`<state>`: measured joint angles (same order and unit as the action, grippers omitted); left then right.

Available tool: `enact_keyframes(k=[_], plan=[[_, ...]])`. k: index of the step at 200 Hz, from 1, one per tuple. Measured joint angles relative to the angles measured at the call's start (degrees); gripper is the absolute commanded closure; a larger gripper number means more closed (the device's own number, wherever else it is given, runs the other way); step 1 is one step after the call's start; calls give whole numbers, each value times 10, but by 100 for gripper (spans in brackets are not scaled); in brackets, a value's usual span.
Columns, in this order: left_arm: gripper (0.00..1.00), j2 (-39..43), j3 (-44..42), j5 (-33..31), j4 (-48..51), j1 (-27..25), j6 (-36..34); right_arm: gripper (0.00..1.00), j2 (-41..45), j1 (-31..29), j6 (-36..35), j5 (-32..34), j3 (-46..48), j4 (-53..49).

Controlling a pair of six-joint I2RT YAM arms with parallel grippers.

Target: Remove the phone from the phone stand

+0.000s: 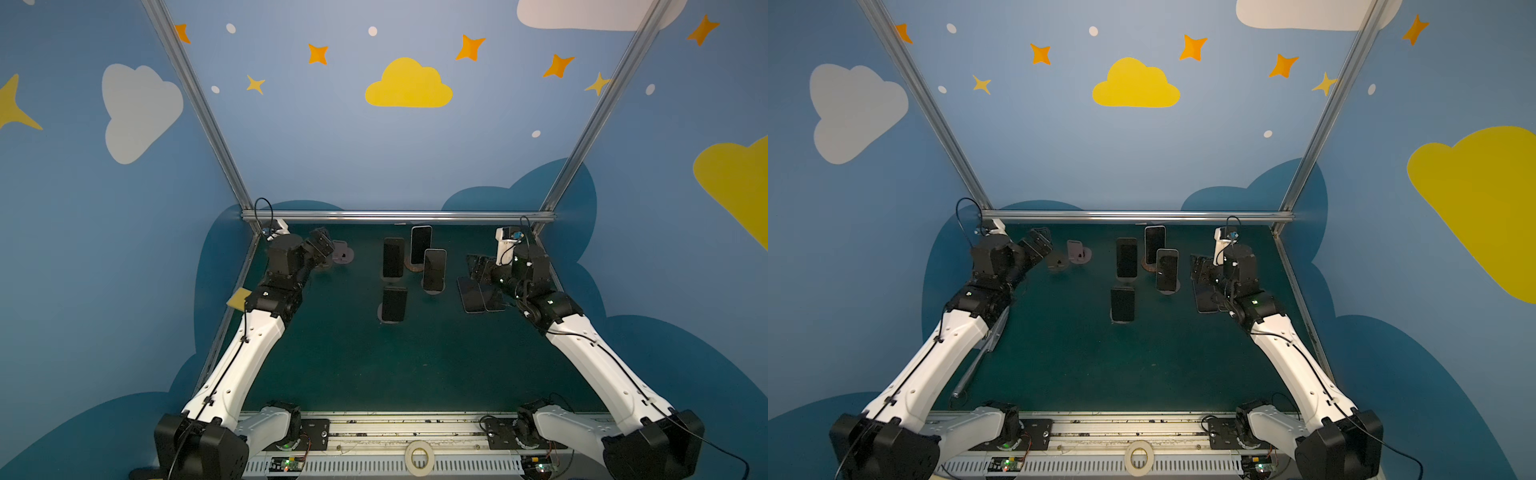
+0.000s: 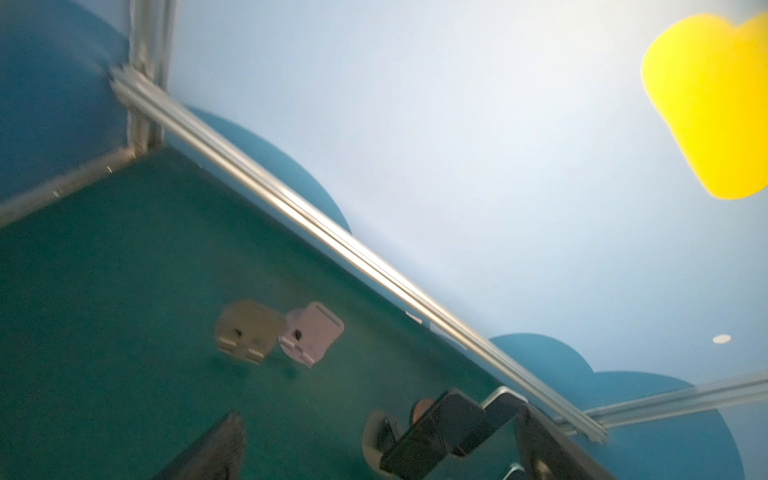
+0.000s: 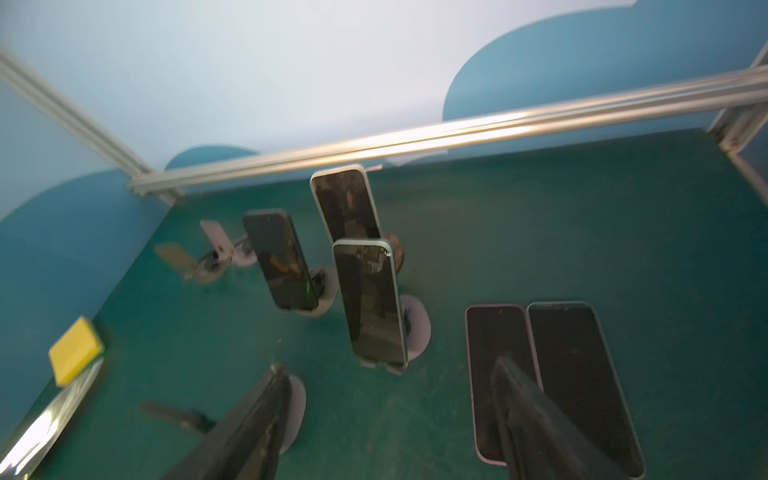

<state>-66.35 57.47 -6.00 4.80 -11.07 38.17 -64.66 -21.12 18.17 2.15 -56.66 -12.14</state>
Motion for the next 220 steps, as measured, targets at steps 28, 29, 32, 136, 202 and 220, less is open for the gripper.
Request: enact_keyframes(k=[28, 29, 32, 136, 202, 220], plan=[[0, -3, -46, 31, -16, -15, 45, 24, 8, -8, 14, 12, 14, -43], [0, -3, -46, 32, -16, -16, 47, 23, 10, -8, 15, 13, 14, -47], [0, -3, -45, 33, -16, -18, 50, 23, 12, -8, 16, 14, 15, -52], [0, 31, -59, 49, -63, -92, 119, 20, 132, -8, 26, -24, 70, -73], [0, 53, -61, 37, -65, -91, 109, 24, 73, -20, 33, -37, 31, -52], [0, 57, -61, 33, -68, -80, 108, 22, 54, -24, 36, -21, 30, -33]])
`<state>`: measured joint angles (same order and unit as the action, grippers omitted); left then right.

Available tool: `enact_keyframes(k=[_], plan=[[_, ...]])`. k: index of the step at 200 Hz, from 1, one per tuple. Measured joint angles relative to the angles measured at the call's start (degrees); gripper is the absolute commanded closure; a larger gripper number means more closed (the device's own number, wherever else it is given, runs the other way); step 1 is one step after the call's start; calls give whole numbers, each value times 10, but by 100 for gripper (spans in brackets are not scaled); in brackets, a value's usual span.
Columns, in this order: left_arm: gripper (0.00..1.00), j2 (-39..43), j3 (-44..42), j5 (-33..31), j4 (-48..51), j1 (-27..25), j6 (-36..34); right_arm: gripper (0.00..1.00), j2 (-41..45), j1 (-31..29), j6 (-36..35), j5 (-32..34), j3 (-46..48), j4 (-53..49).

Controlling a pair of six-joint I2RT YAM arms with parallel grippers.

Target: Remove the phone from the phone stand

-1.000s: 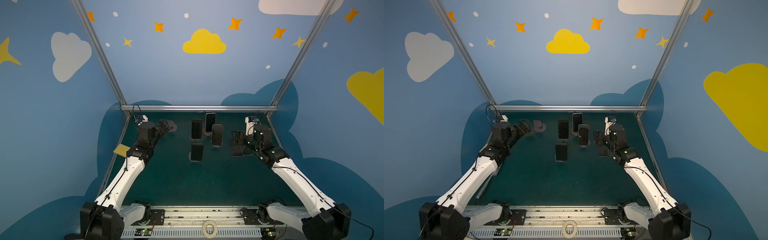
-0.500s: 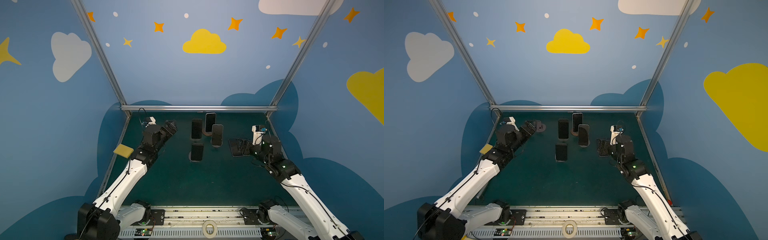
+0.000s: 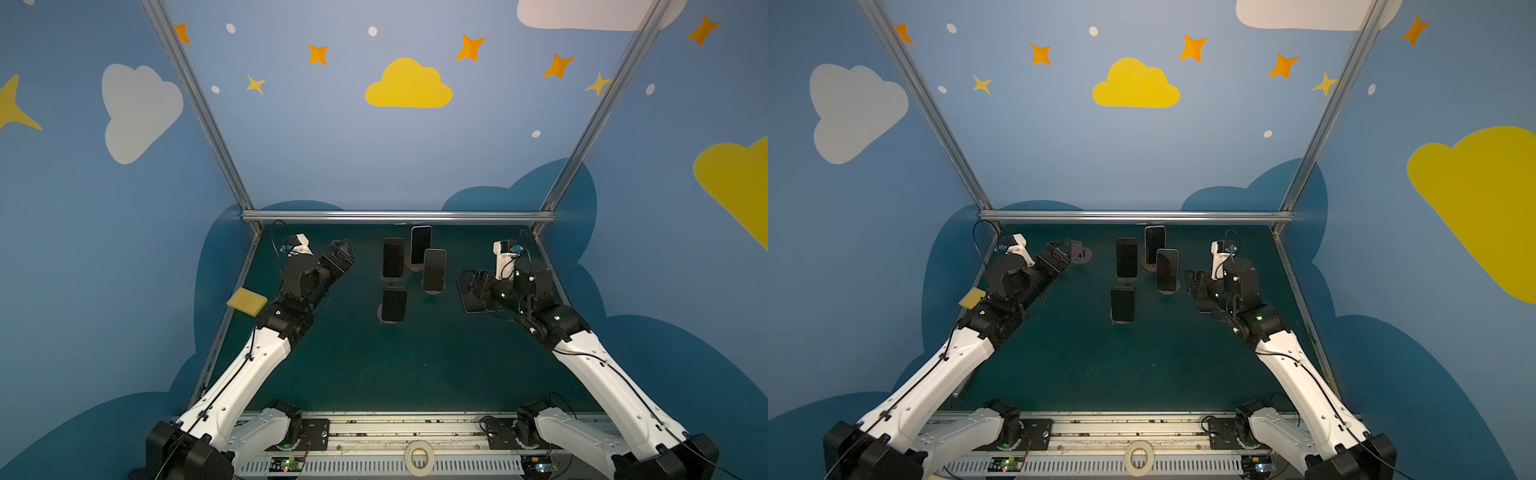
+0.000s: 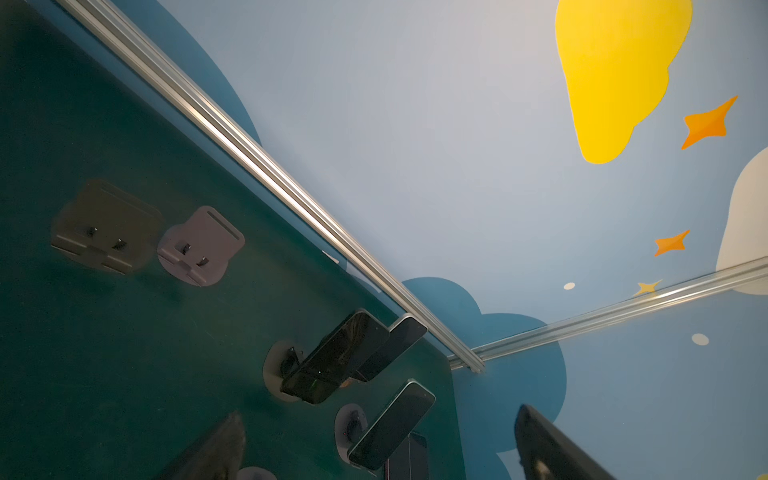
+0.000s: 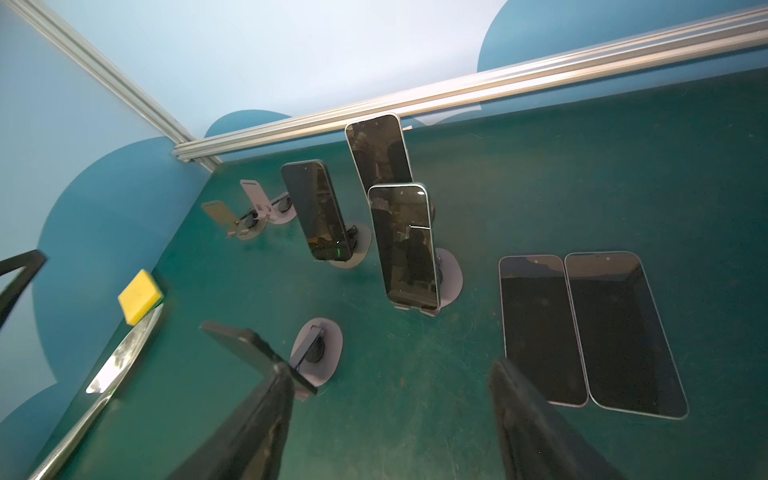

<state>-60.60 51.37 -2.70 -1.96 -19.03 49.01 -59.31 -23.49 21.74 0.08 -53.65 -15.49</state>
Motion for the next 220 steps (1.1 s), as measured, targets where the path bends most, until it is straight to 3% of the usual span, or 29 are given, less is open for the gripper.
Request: enact_keyframes(k=[23, 54, 141, 220], plan=[[0, 0, -4, 1, -10, 33, 21, 15, -50, -10, 0, 20, -25, 4], [0, -18, -6, 17, -16, 69, 51, 14, -116, -32, -15, 54, -74, 6], [0, -68, -6, 72, -20, 102, 96, 12, -324, -93, -5, 205, -218, 9], [0, -84, -6, 95, -21, 109, 115, 8, -461, -98, 8, 240, -348, -12]])
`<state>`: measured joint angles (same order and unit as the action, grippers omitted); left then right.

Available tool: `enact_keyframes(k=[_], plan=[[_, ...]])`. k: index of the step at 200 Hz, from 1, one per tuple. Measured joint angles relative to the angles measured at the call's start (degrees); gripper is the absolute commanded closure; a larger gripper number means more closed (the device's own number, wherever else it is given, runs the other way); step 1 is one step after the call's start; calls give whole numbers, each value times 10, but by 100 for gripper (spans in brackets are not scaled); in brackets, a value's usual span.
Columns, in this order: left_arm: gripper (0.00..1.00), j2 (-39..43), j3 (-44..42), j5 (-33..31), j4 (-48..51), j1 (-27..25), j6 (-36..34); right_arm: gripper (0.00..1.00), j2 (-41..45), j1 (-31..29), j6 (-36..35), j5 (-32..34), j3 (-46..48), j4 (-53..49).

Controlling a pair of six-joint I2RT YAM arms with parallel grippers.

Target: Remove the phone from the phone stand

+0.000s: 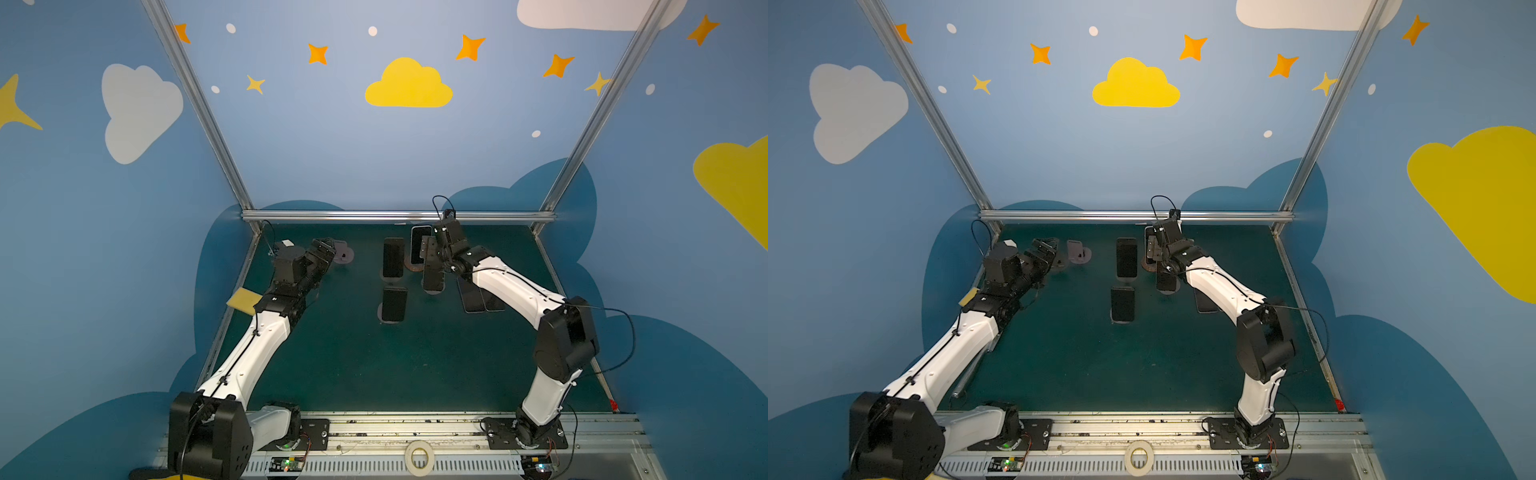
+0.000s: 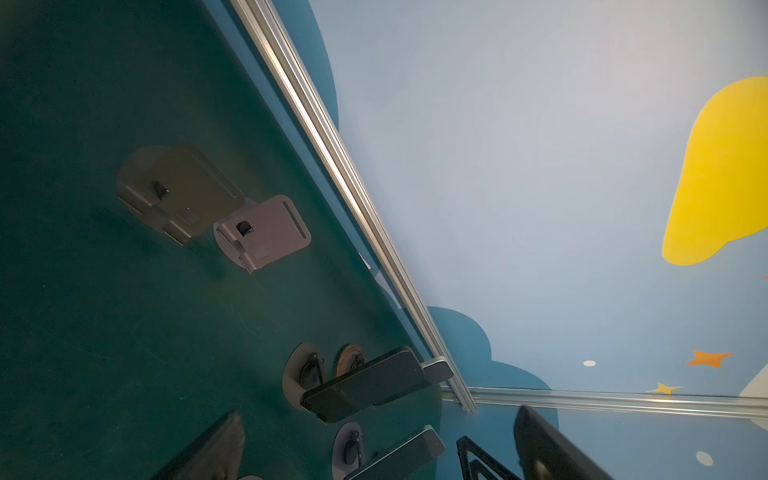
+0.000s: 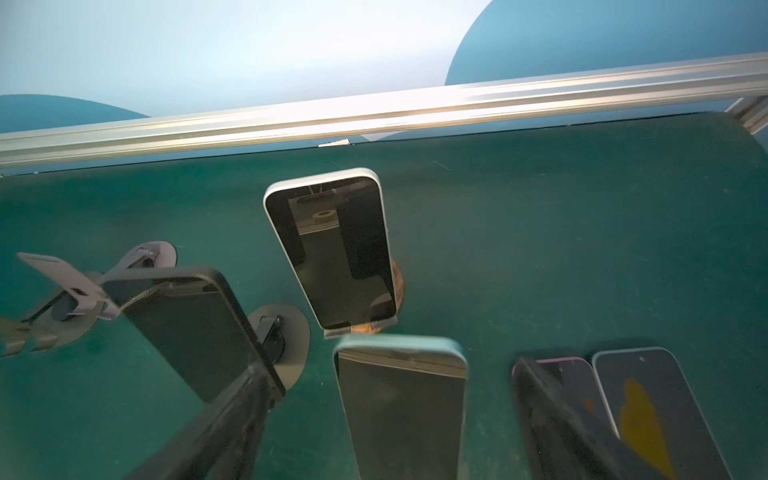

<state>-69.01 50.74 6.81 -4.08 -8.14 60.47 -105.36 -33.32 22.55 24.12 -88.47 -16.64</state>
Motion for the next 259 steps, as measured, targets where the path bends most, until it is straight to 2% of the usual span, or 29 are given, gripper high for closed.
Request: enact_keyframes(k=[85, 184, 259], plan=[[0, 1, 0, 17, -9, 0, 11, 8, -58, 1, 2, 33, -73, -58], [0, -11, 0, 30, -13, 0, 16, 8, -84, 21, 28, -2, -107, -108], [0, -19, 0, 36, -15, 0, 24, 8, -85, 24, 41, -41, -86, -87]])
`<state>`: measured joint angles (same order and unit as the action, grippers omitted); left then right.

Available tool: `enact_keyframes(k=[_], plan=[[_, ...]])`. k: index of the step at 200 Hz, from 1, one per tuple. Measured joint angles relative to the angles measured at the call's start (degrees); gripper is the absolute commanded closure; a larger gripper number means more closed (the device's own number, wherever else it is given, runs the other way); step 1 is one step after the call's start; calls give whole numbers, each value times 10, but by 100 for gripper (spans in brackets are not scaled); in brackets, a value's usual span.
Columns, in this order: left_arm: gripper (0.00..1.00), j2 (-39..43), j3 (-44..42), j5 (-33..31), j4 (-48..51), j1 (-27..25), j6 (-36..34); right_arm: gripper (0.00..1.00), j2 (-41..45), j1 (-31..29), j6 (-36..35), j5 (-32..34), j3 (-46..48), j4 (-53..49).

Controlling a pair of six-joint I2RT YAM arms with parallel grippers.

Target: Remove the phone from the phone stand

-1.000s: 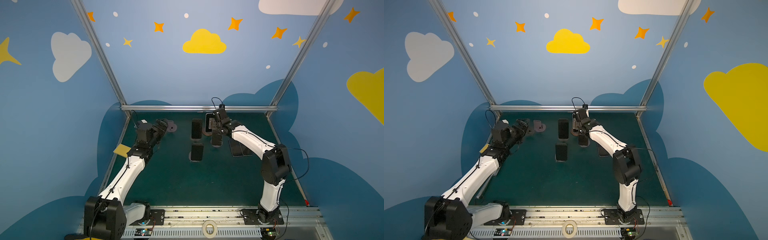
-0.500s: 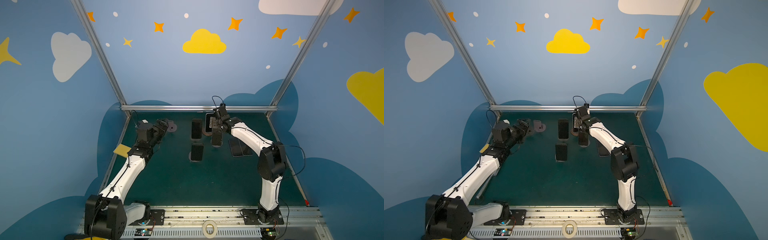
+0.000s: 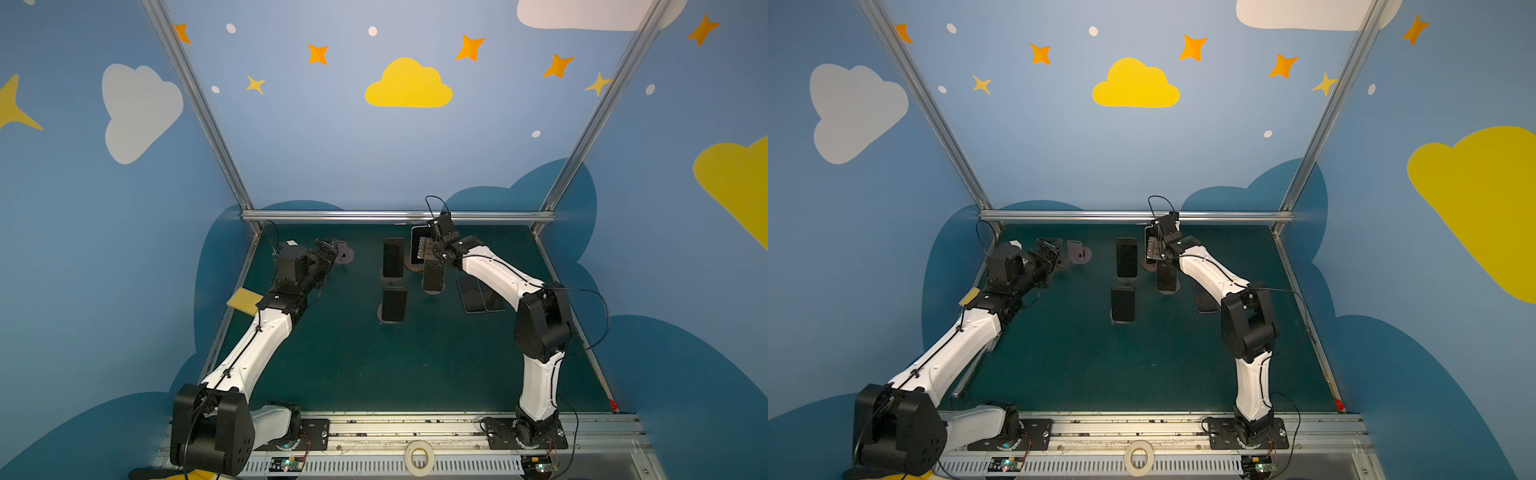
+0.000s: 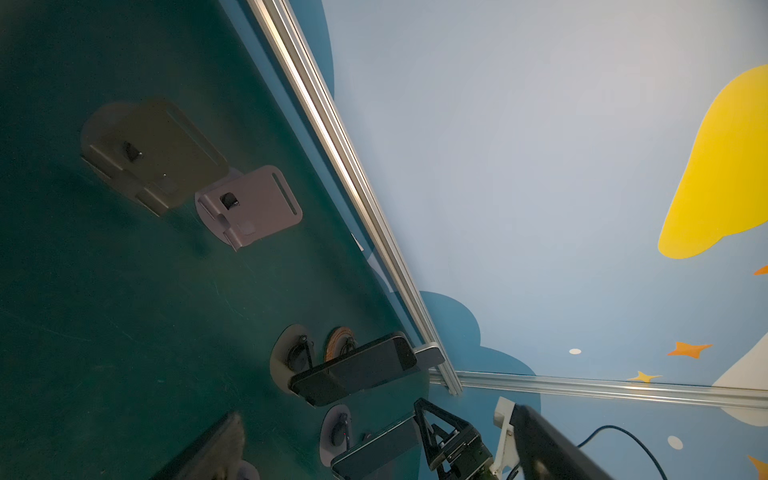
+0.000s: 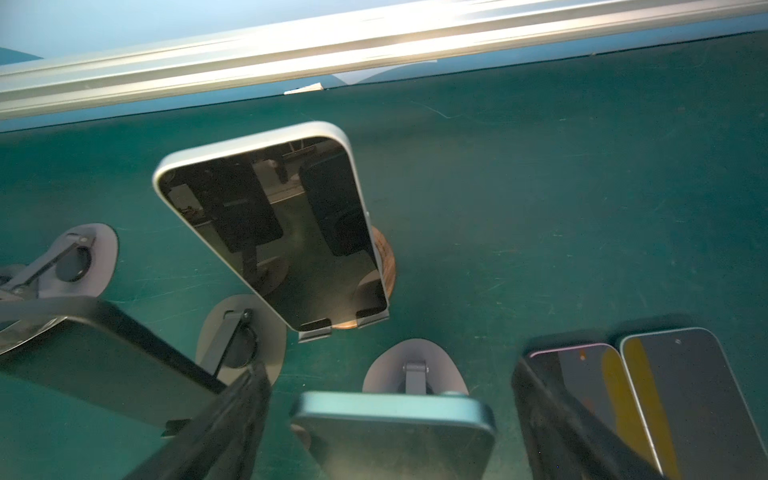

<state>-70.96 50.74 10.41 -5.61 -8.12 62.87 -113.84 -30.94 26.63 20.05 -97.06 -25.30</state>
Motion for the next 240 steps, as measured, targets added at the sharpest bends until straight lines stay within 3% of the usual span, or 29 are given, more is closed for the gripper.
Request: enact_keyframes(k=[132, 240], plan=[[0, 0, 0, 3, -2, 1, 1, 9, -22, 2, 21, 19, 5, 12], [0, 0, 0, 9, -10, 6, 11, 20, -24, 1, 26, 19, 23, 31]])
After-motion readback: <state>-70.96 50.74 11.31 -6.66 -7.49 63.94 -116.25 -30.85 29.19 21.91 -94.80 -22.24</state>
